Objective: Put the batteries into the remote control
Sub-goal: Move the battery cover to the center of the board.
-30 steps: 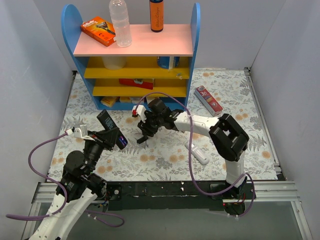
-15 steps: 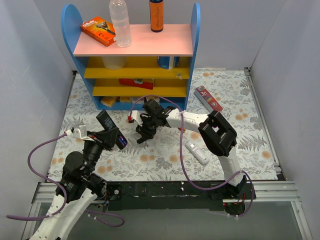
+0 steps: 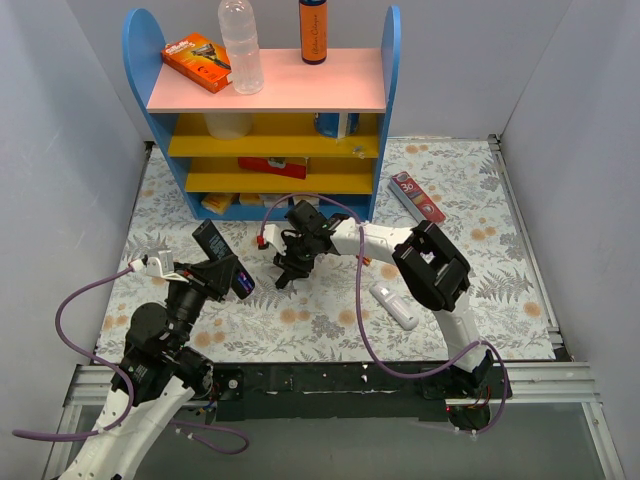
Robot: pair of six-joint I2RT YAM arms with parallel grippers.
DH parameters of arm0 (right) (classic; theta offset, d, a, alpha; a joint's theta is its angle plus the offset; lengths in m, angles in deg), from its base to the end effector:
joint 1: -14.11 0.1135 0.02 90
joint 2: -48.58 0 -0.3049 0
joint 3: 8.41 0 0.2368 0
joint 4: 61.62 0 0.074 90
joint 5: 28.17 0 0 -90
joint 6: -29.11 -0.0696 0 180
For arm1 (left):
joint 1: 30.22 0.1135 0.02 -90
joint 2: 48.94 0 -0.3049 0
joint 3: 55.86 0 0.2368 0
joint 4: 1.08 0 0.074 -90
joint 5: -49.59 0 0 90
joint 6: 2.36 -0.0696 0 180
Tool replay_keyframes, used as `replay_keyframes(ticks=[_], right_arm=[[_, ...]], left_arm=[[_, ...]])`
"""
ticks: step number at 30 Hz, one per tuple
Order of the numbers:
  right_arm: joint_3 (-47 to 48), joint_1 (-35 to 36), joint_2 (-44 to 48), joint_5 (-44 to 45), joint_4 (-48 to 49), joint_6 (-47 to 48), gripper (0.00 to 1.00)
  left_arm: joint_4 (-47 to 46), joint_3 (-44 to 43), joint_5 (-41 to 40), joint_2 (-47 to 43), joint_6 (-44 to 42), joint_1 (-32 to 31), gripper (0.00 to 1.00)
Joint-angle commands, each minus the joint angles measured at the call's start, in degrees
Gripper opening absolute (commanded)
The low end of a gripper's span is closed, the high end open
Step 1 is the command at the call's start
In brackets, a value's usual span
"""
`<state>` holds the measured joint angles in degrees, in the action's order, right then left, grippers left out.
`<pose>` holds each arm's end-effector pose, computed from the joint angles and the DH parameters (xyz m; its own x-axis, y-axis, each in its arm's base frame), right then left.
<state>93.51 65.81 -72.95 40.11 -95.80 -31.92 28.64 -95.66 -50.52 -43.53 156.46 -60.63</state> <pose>0.2800 0.3961 0.1820 -0.0188 -0.7498 -0.6615 -0.9986 0.0469 -0.0249 0.0527 -0.0168 0.2876 -0.2986 -0.8891 -0.3468 0.1910 0.3003 -0.9345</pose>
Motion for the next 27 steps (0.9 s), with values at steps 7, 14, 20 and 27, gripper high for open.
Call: replay_keyframes(ticks=[7, 14, 20, 27], right_arm=[[-1.0, -0.3, -2.0, -1.4, 0.3, 0.8, 0.23], [-7.0, -0.4, 3.6, -0.4, 5.3, -1.3, 0.02], [-23.7, -0.4, 17.5, 11.7, 21.8, -7.7, 0.01], [-54.1, 3.6, 33.2, 34.7, 57.5, -6.3, 0.01]], left_arm=[[-1.0, -1.0, -0.1, 0.5, -0.6, 0.4, 0.0], [-1.0, -0.9, 0.1, 0.2, -0.4, 0.4, 0.0], [-1.1, -0.7, 0.4, 0.3, 0.3, 0.4, 0.0], [-1.3, -0.5, 0.2, 0.0, 0.4, 0.4, 0.0]])
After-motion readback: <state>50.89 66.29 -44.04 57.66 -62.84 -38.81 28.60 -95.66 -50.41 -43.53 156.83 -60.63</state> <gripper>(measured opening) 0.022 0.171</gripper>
